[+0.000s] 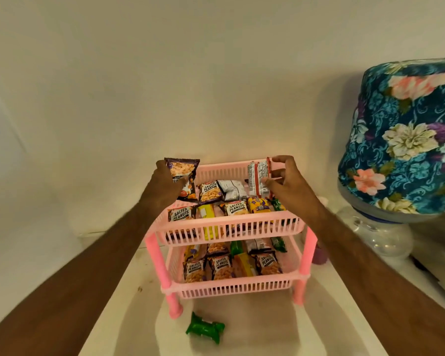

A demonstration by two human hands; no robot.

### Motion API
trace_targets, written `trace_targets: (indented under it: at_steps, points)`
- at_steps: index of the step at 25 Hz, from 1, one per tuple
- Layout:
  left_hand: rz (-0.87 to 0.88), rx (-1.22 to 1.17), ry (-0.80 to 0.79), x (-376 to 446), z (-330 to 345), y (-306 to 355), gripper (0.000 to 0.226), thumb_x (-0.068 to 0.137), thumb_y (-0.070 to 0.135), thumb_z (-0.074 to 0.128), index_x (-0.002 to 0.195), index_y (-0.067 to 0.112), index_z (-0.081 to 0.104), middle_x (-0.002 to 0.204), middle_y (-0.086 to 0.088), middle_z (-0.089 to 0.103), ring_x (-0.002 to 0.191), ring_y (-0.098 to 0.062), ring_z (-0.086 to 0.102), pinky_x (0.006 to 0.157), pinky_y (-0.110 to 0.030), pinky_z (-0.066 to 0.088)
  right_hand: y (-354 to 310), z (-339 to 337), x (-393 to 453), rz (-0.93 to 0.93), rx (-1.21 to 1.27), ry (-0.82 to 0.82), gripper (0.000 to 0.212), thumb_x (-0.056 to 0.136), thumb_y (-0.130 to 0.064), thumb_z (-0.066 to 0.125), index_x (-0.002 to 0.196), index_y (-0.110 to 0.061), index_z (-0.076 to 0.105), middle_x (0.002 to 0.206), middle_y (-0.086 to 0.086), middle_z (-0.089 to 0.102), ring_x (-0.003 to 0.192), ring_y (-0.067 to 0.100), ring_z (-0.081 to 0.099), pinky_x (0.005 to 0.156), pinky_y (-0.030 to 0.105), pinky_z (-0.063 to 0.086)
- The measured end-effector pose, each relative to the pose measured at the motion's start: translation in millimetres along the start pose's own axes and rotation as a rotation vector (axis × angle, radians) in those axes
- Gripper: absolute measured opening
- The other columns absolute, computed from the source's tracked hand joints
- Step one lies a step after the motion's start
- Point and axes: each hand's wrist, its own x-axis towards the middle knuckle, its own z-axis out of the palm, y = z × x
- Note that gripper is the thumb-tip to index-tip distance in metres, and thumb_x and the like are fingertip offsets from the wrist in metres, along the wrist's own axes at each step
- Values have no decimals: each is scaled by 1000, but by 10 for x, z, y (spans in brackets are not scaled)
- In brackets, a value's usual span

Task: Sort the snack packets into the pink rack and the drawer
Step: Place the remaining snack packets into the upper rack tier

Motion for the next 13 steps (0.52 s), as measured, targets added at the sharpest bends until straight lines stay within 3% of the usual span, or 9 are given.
trace_targets:
  at_steps: [2, 8, 13]
  points:
    - [-34, 97, -26, 160, 147, -68, 62, 91, 34, 72, 132, 5, 35, 130, -19, 56, 114, -34, 61, 86, -43, 54, 50, -136, 207, 49, -59, -1, 45, 99, -15, 63, 132, -28, 36, 117, 3, 66, 88, 9, 70, 60, 24, 59]
    - [-106, 257, -86, 539, 440, -173, 77, 97, 27, 63, 154, 11, 14, 145, -27, 45, 125, -41, 55, 91, -46, 51, 191, -146, 659, 152, -117, -161, 57, 97, -9, 63, 143, -24, 33, 106, 3, 69, 81, 11, 74, 58, 24, 60]
    - [-143, 352, -208, 669, 562, -296, 63, 99, 30, 61, 148, 6, 28, 142, -21, 52, 121, -36, 58, 90, -43, 54, 123, 359, 713, 127, -133, -444, 44, 93, -19, 71, 131, -24, 50, 111, 11, 69, 81, 21, 78, 67, 32, 64]
